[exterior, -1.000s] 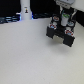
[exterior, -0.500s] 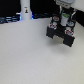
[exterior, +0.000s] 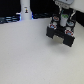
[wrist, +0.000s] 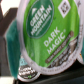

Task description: Open the kcup holder, insert the kcup into the holder, and close the kcup holder

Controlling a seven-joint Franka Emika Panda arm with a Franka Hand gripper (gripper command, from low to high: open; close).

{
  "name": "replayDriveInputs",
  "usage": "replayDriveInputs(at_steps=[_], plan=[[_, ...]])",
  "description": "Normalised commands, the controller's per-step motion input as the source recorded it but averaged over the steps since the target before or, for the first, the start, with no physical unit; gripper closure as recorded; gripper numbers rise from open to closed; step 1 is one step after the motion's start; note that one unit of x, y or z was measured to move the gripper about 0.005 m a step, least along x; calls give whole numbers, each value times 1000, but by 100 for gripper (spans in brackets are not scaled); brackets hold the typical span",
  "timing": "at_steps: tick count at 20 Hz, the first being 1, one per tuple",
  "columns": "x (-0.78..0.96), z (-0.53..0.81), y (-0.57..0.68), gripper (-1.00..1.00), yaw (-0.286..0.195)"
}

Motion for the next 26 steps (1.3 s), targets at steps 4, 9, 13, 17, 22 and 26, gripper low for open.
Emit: replayDriveInputs(at_steps=[4,9,13,17,22,26], plan=[[31,-121,-75,100,-14],[-146,-11,-77,100,-11],[14,11,-8,100,-1],[-196,221,-34,100,-10],[-305,151,-141,100,-2],[-206,16,-122,100,-17]])
